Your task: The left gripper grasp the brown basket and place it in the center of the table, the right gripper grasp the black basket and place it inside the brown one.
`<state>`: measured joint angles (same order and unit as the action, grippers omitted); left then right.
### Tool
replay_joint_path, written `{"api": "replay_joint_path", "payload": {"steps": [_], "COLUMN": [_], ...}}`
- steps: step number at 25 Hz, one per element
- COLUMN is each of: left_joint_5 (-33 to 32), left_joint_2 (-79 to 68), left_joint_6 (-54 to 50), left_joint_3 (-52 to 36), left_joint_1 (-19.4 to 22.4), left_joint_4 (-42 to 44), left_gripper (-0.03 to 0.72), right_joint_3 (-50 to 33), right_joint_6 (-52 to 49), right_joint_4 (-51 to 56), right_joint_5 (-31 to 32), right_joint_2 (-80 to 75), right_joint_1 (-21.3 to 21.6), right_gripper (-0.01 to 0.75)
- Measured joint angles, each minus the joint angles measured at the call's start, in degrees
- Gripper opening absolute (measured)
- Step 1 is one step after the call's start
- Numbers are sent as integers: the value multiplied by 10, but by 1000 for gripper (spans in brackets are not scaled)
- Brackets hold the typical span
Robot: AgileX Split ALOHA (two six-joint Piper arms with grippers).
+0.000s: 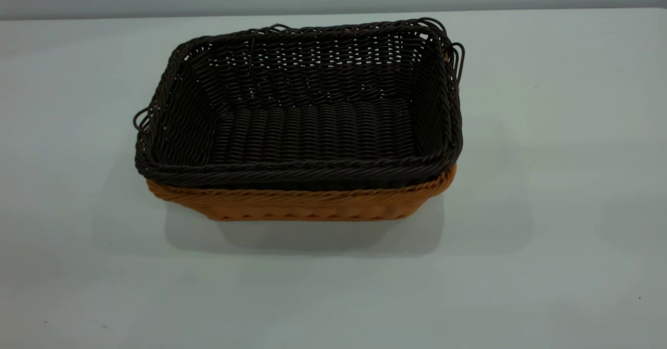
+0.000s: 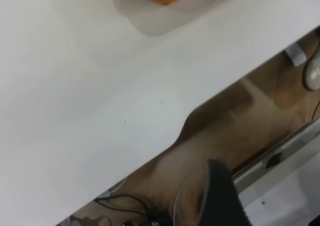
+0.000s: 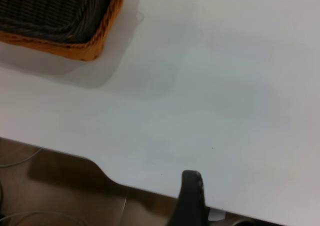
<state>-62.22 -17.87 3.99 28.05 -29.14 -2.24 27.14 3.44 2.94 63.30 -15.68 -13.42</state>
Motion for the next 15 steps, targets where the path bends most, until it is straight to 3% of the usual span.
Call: {"api": "replay_joint_path", "payload": {"steps": [2, 8, 12, 15], "left_joint_5": [-1, 0, 0, -1], "left_joint_2": [1, 1, 23, 61], "left_joint_6": [0, -1, -1, -1], "left_joint_3": [0, 0, 0, 0], "left_joint_1": [32, 220, 286, 296], "left_joint_4": [-5, -11, -12, -12], "left_gripper": [430, 430, 430, 430], "right_joint_3": [0, 0, 0, 0], "right_joint_6": [0, 0, 0, 0], "right_joint_4": [0, 0, 0, 0], "right_joint_5": [0, 0, 0, 5], "right_joint_2": [0, 49, 130, 165], "right_joint_1": [3, 54, 91, 94], "right_gripper": [552, 552, 552, 552]}}
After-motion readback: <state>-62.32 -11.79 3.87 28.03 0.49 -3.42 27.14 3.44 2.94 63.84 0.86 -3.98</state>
